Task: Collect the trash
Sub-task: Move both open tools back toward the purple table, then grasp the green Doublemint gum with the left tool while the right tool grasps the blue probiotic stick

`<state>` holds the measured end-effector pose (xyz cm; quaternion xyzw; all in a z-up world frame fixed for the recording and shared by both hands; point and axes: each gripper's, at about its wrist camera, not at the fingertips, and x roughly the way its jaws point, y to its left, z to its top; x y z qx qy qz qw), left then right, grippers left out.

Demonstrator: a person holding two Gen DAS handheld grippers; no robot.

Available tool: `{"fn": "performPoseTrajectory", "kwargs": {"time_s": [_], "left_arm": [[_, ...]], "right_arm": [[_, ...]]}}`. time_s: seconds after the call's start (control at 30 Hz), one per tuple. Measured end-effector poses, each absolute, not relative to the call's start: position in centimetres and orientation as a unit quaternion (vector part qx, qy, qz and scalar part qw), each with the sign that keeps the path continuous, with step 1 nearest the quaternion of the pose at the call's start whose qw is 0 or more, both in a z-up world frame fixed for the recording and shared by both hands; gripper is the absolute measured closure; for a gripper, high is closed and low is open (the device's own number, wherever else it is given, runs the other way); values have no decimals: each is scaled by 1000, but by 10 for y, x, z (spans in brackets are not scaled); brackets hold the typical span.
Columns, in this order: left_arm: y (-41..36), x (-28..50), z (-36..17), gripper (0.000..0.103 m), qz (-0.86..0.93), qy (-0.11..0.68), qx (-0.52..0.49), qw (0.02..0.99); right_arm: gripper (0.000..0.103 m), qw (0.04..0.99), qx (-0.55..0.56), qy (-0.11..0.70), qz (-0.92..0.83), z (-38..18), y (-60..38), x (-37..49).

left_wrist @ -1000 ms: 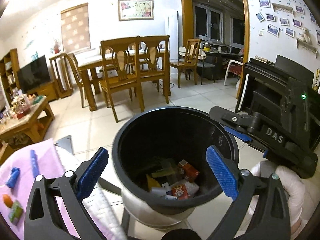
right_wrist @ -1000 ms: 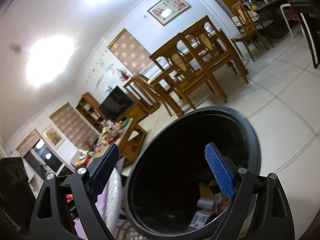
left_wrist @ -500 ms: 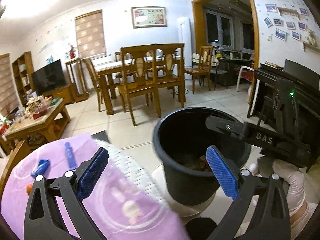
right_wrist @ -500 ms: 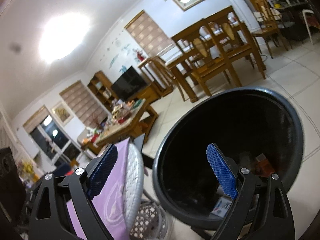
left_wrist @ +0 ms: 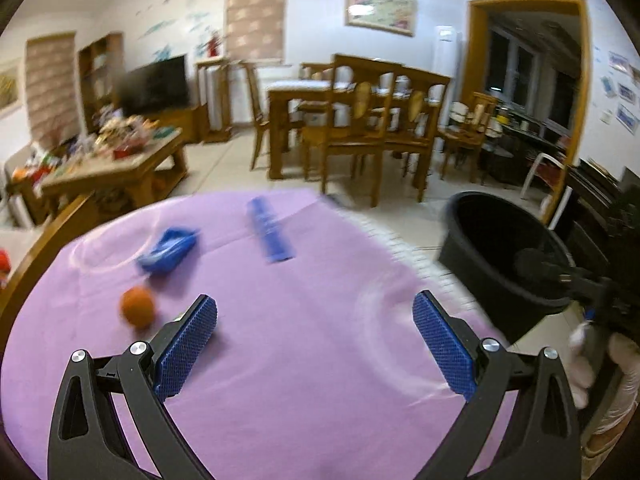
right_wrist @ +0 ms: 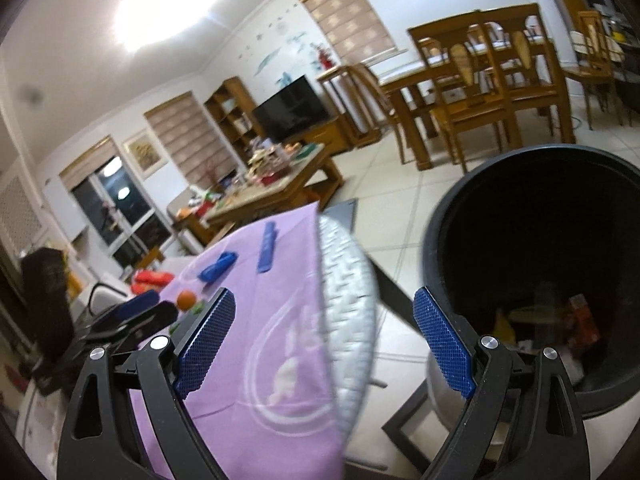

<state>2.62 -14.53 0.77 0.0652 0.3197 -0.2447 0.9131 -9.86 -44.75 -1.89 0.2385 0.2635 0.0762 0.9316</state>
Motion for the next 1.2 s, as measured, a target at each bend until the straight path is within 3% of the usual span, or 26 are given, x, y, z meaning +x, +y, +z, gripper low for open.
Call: {"fn": "performPoseTrajectory", "kwargs": {"time_s": [0.27,0.63,0.83,1.07,1.2], "left_arm": [[-87,68,-13,5,-229,373,49,898],[-76,89,-32,7,-247,415,44,875],[-72,95,-39,28,-247,427,44,869],[-66,97,-42,61,-235,430,59,870],[-62,97,-41,71,-233,428,53,872]], "right_arm": [[14,927,224,284,102,-20,-408,-79],[14,924,215,293,120,-15,-394,-62],[14,922,213,299,126,-16,-392,-55],[14,919,202,311,137,-10,-379,-38],[14,922,164,322,140,3,-355,-15]]}}
